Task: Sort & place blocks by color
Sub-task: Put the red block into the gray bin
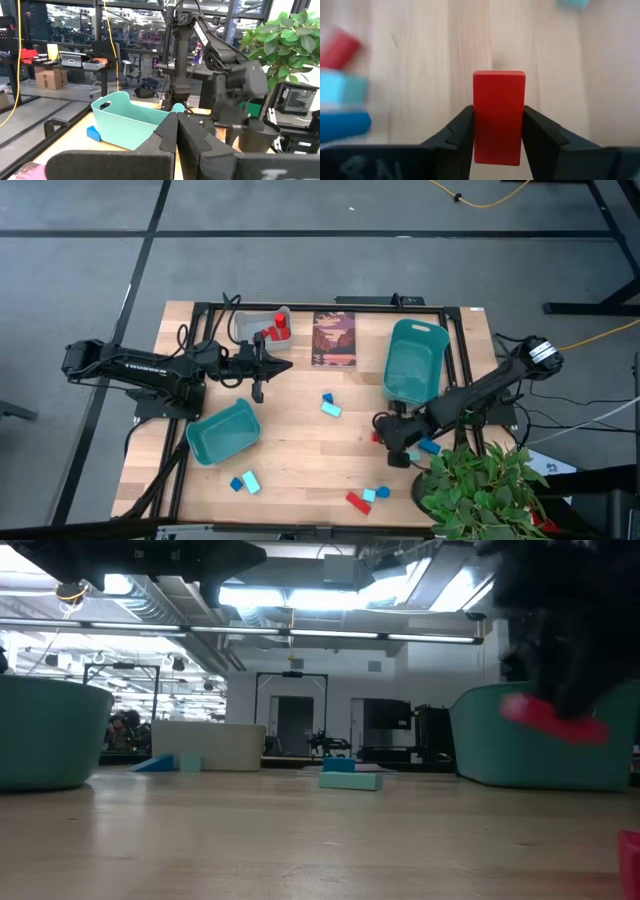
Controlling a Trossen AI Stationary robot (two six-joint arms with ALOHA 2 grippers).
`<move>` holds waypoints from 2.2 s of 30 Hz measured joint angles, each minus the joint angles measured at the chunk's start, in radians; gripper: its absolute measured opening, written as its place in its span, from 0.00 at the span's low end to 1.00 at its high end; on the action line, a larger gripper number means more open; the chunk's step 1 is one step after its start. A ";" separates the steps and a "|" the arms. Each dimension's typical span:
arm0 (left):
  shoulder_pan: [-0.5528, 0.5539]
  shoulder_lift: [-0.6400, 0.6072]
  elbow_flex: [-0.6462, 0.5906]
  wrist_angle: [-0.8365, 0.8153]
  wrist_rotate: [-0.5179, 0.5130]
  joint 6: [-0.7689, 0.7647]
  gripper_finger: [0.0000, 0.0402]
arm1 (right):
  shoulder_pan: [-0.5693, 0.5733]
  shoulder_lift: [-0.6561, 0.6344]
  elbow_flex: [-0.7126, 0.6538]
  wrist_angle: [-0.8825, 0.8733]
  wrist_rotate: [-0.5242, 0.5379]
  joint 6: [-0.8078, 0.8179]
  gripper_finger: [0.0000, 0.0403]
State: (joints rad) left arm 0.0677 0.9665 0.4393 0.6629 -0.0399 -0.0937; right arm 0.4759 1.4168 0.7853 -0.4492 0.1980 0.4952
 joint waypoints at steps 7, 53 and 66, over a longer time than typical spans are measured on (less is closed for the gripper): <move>0.000 0.000 0.000 0.000 0.004 0.000 0.00 | -0.131 -0.020 -0.040 0.367 -0.083 -0.230 0.34; 0.000 0.053 0.010 0.015 0.006 0.078 0.07 | -0.483 0.020 -0.028 1.119 -0.271 -0.567 0.34; 0.000 0.260 0.152 -0.001 0.060 0.078 0.45 | -0.506 0.096 0.030 1.082 -0.271 -0.593 0.34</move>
State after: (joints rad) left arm 0.0677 1.2261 0.5910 0.6624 0.0198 -0.0154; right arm -0.0302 1.5131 0.8158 0.6332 -0.0735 -0.0982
